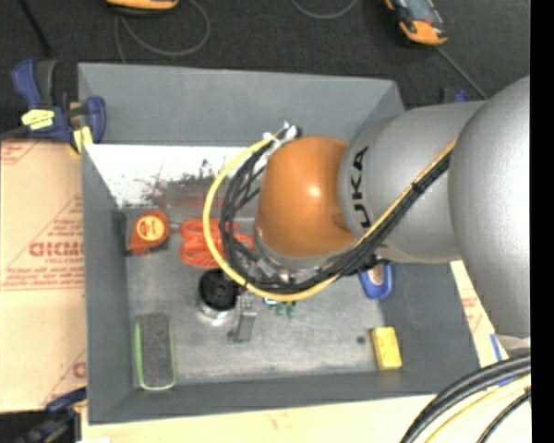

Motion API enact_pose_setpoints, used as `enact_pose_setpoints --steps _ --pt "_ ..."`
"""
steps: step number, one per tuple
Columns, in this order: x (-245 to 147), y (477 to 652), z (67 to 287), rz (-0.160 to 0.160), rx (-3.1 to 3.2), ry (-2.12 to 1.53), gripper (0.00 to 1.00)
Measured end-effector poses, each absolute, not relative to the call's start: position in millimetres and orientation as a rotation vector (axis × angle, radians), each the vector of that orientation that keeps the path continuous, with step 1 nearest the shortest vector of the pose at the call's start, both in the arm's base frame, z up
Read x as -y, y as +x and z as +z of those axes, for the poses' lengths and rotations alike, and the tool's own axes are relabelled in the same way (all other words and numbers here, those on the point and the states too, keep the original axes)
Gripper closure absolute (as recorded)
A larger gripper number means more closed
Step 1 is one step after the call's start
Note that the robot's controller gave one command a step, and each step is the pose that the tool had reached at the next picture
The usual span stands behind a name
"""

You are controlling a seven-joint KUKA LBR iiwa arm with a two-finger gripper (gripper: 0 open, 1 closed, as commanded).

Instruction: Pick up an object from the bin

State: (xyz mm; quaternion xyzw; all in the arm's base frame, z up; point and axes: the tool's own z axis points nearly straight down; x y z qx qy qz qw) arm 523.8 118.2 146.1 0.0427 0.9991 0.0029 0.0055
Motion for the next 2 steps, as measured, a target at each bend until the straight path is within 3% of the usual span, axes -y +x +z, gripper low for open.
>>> enact_pose_setpoints --steps 1,2 --pt "-88.0 528.7 122.0 -0.005 -3.116 0.411 0.0" --pt "-105.0 533.0 102.7 -0.001 -3.137 0.119 0.0"
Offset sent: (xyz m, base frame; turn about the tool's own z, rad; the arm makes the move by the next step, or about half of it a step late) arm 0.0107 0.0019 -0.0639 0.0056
